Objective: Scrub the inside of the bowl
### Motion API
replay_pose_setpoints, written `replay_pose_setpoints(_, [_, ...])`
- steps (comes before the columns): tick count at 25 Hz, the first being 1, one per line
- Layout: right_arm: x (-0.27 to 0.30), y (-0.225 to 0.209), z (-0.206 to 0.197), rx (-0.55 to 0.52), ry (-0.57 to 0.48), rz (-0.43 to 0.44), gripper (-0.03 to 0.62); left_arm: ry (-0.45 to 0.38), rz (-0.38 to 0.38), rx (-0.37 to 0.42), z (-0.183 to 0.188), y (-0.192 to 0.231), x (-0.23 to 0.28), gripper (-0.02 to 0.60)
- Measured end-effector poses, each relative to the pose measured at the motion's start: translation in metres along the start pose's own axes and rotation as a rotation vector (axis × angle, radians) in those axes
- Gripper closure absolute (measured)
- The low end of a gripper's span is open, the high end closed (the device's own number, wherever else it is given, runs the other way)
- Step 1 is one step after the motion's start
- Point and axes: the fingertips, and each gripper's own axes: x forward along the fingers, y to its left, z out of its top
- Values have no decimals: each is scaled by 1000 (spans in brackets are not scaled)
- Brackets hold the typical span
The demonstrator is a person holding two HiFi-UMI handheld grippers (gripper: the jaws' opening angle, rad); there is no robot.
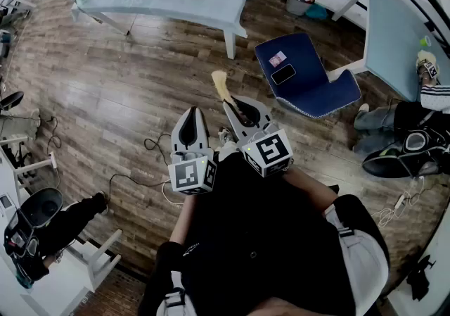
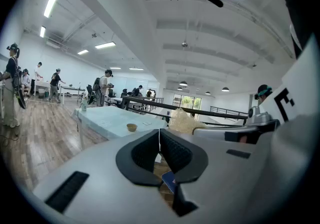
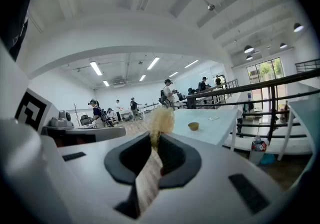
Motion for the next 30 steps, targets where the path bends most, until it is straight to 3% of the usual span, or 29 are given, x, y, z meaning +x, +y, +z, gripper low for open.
replay_pose_setpoints(5, [-10,2,1,-51,15,29,549,0,33,-74,-10,-5,-5,566])
replay_pose_setpoints(15, [-26,-5,-7,-98,29,74,549,-51,93,-82,-21,-18,-13,566])
replay_pose_setpoints(19, [-27,-5,-6,-67,14,89,548,-47,88,-62,-21,-21,-10,565])
replay_pose_setpoints(30, [22,-2,-4,-89,36,57,548,-61,66,-79,-10,24,20,566])
